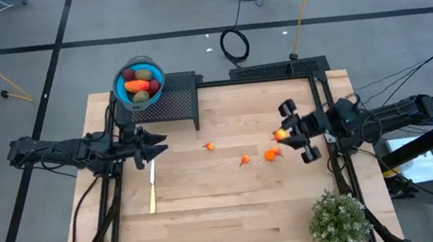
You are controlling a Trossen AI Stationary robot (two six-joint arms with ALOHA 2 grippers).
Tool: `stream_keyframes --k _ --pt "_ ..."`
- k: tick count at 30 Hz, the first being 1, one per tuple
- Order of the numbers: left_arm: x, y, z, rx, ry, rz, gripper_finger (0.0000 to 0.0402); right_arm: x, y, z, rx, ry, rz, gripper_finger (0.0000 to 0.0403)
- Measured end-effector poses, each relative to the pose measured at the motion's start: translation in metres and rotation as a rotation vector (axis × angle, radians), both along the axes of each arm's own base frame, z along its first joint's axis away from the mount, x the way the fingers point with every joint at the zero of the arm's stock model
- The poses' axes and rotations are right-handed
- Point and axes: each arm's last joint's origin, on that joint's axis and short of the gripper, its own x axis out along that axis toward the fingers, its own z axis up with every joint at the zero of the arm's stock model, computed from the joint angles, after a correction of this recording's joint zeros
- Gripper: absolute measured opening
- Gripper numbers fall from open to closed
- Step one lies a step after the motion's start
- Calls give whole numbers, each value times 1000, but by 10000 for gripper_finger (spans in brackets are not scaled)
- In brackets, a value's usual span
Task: Pick & Place Fruit
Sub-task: Put the pear into the blue strainer bowl on the shelf
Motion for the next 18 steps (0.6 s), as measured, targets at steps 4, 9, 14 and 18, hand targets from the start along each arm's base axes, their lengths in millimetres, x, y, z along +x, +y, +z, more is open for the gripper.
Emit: stream_keyframes --k 4,9,14,18 --pt "0 0 0 -30 -3 2 273 2 -3 -2 273 99 28 87" --pt "0 0 0 -81 -9 5 273 7 -9 -13 556 274 87 87" --pt "1 0 1 -135 -25 9 273 12 -11 -33 794 528 94 87" --pt "8 -1 6 -142 -82 5 273 12 -9 -55 886 760 32 87"
